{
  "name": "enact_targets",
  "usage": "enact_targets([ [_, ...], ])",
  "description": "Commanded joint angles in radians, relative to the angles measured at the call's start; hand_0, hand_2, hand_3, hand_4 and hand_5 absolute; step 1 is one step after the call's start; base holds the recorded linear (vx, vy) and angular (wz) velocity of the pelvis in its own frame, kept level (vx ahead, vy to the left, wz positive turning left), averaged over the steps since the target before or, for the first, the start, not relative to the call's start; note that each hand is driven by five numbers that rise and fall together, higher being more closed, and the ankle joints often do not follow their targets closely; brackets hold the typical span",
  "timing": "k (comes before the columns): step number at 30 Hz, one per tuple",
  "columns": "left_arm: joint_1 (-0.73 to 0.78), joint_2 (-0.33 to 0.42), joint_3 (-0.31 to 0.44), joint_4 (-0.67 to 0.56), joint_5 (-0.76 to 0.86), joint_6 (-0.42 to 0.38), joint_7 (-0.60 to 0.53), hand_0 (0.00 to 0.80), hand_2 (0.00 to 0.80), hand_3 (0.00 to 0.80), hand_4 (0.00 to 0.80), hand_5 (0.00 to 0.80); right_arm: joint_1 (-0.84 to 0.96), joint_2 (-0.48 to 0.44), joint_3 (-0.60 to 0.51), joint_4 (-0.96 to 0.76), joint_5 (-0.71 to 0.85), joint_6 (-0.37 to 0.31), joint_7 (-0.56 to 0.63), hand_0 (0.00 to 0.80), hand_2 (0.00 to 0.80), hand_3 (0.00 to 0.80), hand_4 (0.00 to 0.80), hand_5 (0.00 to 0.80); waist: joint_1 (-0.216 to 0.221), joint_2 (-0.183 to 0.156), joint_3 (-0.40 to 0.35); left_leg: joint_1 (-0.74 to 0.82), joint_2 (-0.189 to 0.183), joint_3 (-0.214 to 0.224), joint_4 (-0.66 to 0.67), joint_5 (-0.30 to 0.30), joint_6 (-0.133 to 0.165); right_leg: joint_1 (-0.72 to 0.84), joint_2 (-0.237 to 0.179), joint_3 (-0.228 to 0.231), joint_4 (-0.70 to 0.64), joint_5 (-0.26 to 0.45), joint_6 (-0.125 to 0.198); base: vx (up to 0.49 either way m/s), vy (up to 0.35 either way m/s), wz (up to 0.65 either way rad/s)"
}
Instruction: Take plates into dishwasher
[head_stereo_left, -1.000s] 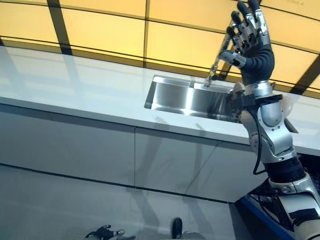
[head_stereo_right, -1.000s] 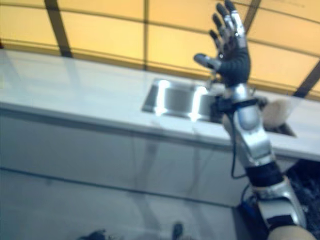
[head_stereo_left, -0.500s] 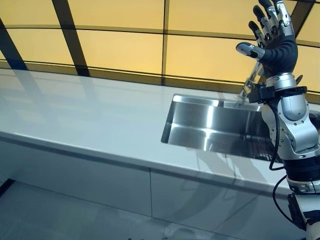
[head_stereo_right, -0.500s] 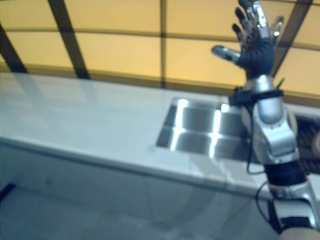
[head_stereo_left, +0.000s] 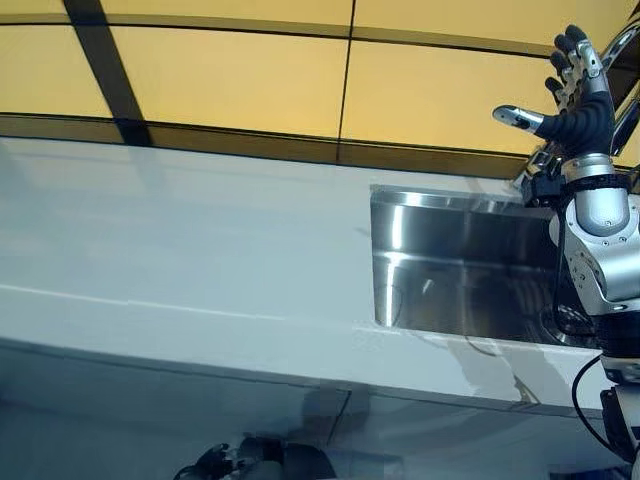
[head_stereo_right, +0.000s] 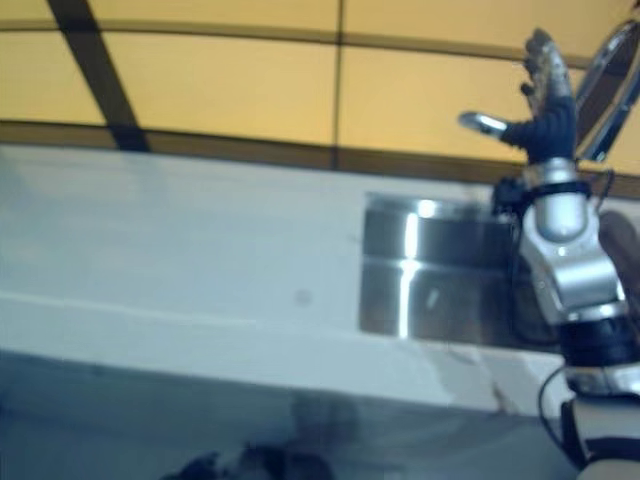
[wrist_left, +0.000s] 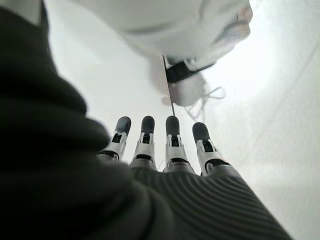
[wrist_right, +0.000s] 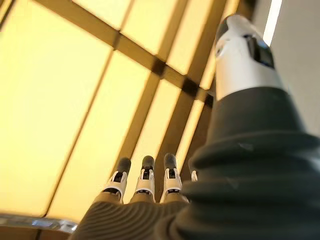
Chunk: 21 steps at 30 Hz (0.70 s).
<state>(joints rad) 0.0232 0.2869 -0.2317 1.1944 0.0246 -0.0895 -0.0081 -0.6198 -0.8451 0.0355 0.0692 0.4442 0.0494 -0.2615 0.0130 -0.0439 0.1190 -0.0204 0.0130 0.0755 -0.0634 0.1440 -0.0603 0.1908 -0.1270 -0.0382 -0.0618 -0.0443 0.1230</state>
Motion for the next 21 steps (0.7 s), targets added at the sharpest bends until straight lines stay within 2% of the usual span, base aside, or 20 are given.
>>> enact_targets([
  [1,-0.038,0.008,-0.037,0.033,-0.024,0.011,0.004,0.0,0.0,0.0,0.0,0.0,-0.016,-0.045,-0.038,0.035,0.022,-0.07,0.019,0.0,0.0,0.0,0.0,0.0,0.011,-0.03,-0.031,-0.035,0.005,-0.029,0.018,-0.045,-0.013,-0.031,0.089,-0.016,-0.024,0.065,-0.058,0.037,0.074,-0.14],
  [4,-0.044,0.019,-0.033,0.037,-0.01,0.024,0.004,0.0,0.0,0.0,0.0,0.0,-0.007,-0.062,-0.052,0.04,0.03,-0.101,0.02,0.0,0.0,0.0,0.0,0.0,0.005,-0.033,-0.049,0.001,-0.003,-0.017,-0.005,-0.063,0.002,-0.039,0.083,-0.027,-0.024,0.067,-0.048,0.035,0.099,-0.01],
  [8,-0.05,0.027,-0.04,0.042,-0.009,0.026,0.017,0.0,0.0,0.0,0.0,0.0,0.004,-0.054,-0.081,0.0,0.011,-0.217,-0.039,0.0,0.0,0.0,0.0,0.0,-0.001,-0.036,-0.063,0.025,-0.013,-0.008,-0.016,-0.085,0.02,-0.059,0.069,-0.032,-0.018,0.075,-0.031,-0.011,0.096,-0.04],
  [9,-0.052,0.028,-0.048,0.042,-0.007,0.028,0.02,0.0,0.0,0.0,0.0,0.0,-0.009,-0.053,-0.09,-0.025,-0.026,-0.269,-0.083,0.0,0.0,0.0,0.0,0.0,0.0,-0.036,-0.067,0.034,-0.017,-0.006,-0.021,-0.093,0.027,-0.064,0.064,-0.034,-0.016,0.077,-0.025,-0.03,0.116,-0.05],
  [12,-0.055,0.027,-0.064,0.037,-0.013,0.038,0.02,0.0,0.0,0.0,0.0,0.0,-0.037,-0.052,-0.101,-0.077,-0.129,-0.339,-0.182,0.0,0.0,0.0,0.0,0.0,0.003,-0.033,-0.075,0.05,-0.025,-0.009,-0.024,-0.108,0.04,-0.072,0.055,-0.033,-0.008,0.078,-0.014,-0.016,0.093,-0.02],
  [18,-0.054,0.024,-0.083,0.044,-0.015,0.056,0.012,0.0,0.0,0.0,0.0,0.0,-0.075,-0.088,-0.127,-0.166,-0.284,-0.442,-0.376,0.0,0.0,0.0,0.0,0.0,0.004,-0.028,-0.095,0.067,-0.037,-0.011,-0.024,-0.131,0.059,-0.091,0.044,-0.034,0.024,0.071,0.001,-0.01,0.072,-0.01],
  [21,-0.055,0.024,-0.09,0.047,-0.022,0.056,0.007,0.0,0.0,0.0,0.0,0.0,-0.102,-0.111,-0.139,-0.194,-0.311,-0.486,-0.456,0.0,0.0,0.0,0.0,0.0,0.003,-0.027,-0.104,0.073,-0.042,-0.013,-0.024,-0.14,0.066,-0.101,0.041,-0.033,0.039,0.066,0.005,0.012,0.066,-0.01],
])
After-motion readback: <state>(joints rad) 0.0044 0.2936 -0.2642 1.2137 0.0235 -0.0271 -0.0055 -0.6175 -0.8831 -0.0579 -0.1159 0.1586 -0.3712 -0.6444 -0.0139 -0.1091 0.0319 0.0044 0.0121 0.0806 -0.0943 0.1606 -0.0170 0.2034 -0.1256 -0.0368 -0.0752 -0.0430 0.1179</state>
